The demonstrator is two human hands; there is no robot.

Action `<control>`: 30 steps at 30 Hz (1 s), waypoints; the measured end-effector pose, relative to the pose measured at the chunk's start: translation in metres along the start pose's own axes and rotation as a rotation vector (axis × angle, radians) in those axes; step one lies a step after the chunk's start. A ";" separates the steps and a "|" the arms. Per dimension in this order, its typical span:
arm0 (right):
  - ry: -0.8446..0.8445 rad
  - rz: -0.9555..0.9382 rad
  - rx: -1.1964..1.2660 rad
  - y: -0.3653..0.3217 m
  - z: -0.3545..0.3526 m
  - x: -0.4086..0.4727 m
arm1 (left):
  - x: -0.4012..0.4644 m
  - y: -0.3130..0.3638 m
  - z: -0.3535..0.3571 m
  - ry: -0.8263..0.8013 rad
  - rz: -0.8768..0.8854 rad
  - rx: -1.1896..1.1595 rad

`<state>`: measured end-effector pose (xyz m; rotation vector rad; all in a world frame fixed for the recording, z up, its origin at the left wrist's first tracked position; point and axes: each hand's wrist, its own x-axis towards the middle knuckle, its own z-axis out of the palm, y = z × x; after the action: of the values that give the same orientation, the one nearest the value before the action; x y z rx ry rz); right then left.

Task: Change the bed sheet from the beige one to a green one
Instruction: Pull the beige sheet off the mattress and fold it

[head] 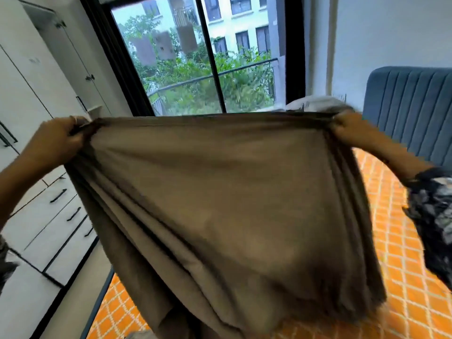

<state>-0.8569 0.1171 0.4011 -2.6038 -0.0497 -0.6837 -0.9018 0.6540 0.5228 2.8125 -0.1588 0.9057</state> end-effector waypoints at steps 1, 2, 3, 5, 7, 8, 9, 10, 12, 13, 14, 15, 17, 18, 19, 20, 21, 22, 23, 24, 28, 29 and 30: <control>0.157 -0.035 0.032 -0.008 -0.012 0.004 | -0.001 0.001 -0.001 0.011 0.003 0.013; 0.219 -0.055 0.060 -0.018 -0.015 0.001 | -0.001 0.003 -0.001 0.030 0.004 0.033; 0.166 -0.103 0.054 -0.025 -0.013 -0.005 | -0.001 0.003 0.000 0.059 0.006 0.040; -0.277 -0.252 -0.115 -0.027 0.005 -0.025 | -0.003 0.002 0.001 0.086 -0.006 0.039; -0.661 -0.245 -0.305 -0.018 0.018 -0.042 | -0.007 -0.006 0.000 0.076 0.008 0.070; -0.710 -0.209 -0.316 -0.017 0.013 -0.041 | -0.008 -0.010 0.000 0.072 0.014 0.085; -0.681 -0.186 -0.279 -0.015 0.005 -0.035 | -0.010 -0.013 0.000 0.070 0.015 0.084; -0.612 -0.148 -0.214 -0.014 -0.007 -0.028 | -0.012 -0.013 -0.001 0.067 0.003 0.083; -0.377 -0.131 -0.042 -0.012 -0.030 -0.009 | -0.014 -0.015 0.001 0.069 -0.001 0.071; -0.232 -0.147 0.024 -0.010 -0.035 -0.001 | -0.016 -0.016 0.000 0.076 0.004 0.061; -0.111 -0.182 0.071 -0.013 -0.039 0.002 | -0.017 -0.020 -0.001 0.082 0.004 0.055; -0.052 -0.215 0.107 -0.018 -0.037 -0.001 | -0.019 -0.023 -0.002 0.078 -0.005 0.047; -0.168 -0.286 0.135 -0.023 -0.024 -0.010 | -0.026 -0.038 -0.004 0.063 -0.033 0.032; -0.285 -0.289 0.146 -0.023 -0.019 -0.015 | -0.030 -0.045 -0.005 0.045 -0.058 0.027; -0.383 -0.287 0.158 -0.022 -0.013 -0.019 | -0.036 -0.051 -0.006 0.021 -0.095 0.027; -0.433 -0.289 0.193 -0.021 -0.012 -0.022 | -0.041 -0.057 -0.006 0.001 -0.120 0.021; -0.426 -0.266 0.266 -0.022 -0.012 -0.022 | -0.047 -0.060 -0.005 -0.012 -0.139 0.012; -0.384 -0.235 0.369 -0.026 -0.014 -0.022 | -0.053 -0.061 -0.004 -0.027 -0.159 -0.012; -0.323 -0.204 0.452 -0.027 -0.015 -0.021 | -0.059 -0.063 -0.004 -0.050 -0.191 -0.033; -0.285 -0.193 0.519 -0.031 -0.016 -0.021 | -0.063 -0.067 -0.001 -0.071 -0.221 -0.062; -0.203 -0.207 0.449 -0.055 -0.011 -0.021 | -0.080 -0.091 0.009 -0.152 -0.399 -0.188; -0.173 -0.202 0.434 -0.059 -0.009 -0.021 | -0.085 -0.093 0.013 -0.141 -0.461 -0.292; -0.143 -0.189 0.446 -0.065 -0.006 -0.023 | -0.091 -0.095 0.016 -0.129 -0.541 -0.435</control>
<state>-0.8892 0.1748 0.4217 -2.2255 -0.4458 -0.4807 -0.9513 0.7482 0.4427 2.3204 0.3345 0.4909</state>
